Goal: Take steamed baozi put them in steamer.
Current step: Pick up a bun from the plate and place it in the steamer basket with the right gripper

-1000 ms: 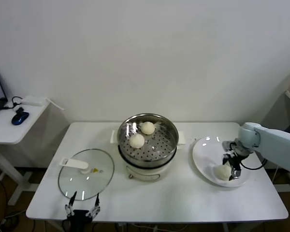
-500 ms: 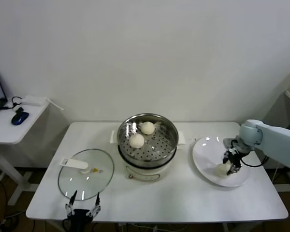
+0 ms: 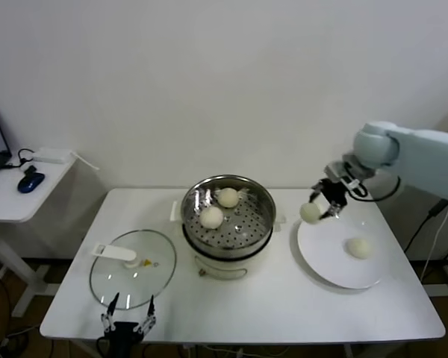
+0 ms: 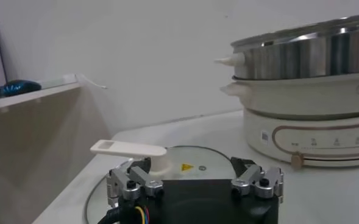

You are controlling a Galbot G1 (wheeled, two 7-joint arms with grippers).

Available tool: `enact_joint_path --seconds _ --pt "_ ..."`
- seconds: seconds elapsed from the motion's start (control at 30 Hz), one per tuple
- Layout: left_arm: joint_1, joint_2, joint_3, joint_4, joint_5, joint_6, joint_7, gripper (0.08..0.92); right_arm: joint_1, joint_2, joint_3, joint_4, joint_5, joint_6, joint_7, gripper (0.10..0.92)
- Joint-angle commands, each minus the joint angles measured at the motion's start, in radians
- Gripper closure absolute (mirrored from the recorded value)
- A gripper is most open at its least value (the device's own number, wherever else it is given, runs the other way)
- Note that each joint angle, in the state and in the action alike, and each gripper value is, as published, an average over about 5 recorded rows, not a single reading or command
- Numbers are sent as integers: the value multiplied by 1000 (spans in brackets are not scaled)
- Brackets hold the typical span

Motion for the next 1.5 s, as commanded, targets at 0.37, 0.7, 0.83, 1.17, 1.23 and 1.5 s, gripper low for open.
enact_joint_path --seconds 0.37,0.7,0.83,1.17,1.23,1.5 --pt "8 -4 -1 3 1 -11 -8 177 98 277 27 239 -218 311 117 429" --pt "5 -1 7 2 4 -14 -11 177 -48 409 -13 120 -400 356 157 448" --pt "3 1 6 2 0 -15 -12 177 -100 438 -10 62 -447 360 173 448" --pt "1 3 5 4 -2 -18 -12 177 -182 486 19 -59 -459 370 197 454" --pt "-1 3 4 6 -2 -19 -13 177 -189 490 22 -66 -458 368 199 454" --pt "-3 -1 7 7 -1 -19 -13 177 -213 491 36 -91 -451 374 230 442"
